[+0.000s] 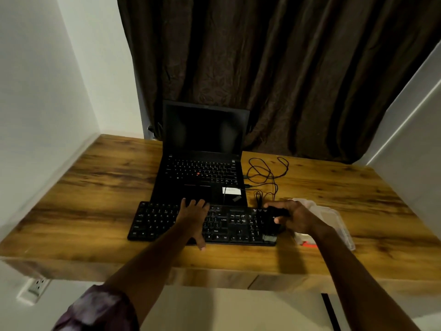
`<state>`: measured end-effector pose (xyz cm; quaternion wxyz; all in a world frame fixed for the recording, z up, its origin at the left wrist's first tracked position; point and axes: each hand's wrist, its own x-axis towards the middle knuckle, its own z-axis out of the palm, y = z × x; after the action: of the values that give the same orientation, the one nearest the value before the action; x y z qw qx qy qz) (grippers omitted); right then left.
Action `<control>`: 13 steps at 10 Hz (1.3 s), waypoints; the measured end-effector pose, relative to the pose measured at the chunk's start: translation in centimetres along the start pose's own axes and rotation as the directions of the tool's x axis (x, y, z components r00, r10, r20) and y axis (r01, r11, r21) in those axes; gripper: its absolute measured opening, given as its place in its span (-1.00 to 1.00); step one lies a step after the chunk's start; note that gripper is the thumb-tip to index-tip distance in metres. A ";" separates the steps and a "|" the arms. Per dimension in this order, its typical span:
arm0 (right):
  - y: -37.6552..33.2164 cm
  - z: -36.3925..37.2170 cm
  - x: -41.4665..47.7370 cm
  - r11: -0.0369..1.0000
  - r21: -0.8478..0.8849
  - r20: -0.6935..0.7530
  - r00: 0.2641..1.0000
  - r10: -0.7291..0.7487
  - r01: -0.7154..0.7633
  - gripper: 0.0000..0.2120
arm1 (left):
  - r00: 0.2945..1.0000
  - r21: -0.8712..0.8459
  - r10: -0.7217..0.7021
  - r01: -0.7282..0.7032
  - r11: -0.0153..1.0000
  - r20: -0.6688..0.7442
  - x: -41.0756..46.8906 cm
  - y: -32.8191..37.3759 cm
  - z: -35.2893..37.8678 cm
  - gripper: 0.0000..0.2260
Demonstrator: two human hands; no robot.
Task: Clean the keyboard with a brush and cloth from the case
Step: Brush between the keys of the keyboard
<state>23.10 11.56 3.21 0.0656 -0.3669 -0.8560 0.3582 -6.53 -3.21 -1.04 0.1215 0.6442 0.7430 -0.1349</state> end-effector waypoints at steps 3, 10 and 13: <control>-0.4 1.0 -0.3 0.998 0.036 -0.252 0.966 0.050 -0.042 -0.40 | 1.000 0.002 -0.002 0.002 1.000 0.006 0.1 0.0 -0.1 0.25; -3.2 3.9 2.6 0.973 0.147 -0.522 0.822 0.230 -0.179 -0.65 | 1.000 -0.015 0.014 -0.014 1.000 -0.006 -0.2 -0.3 0.2 0.23; -4.5 3.3 2.9 0.981 0.055 -0.533 0.826 0.185 -0.185 -0.71 | 1.000 -0.011 -0.001 0.002 1.000 0.018 -0.1 -0.1 0.0 0.24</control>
<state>17.19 9.50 3.36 0.2668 -0.5332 -0.7640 0.2467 -6.65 -3.30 -0.97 0.1316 0.6417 0.7431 -0.1368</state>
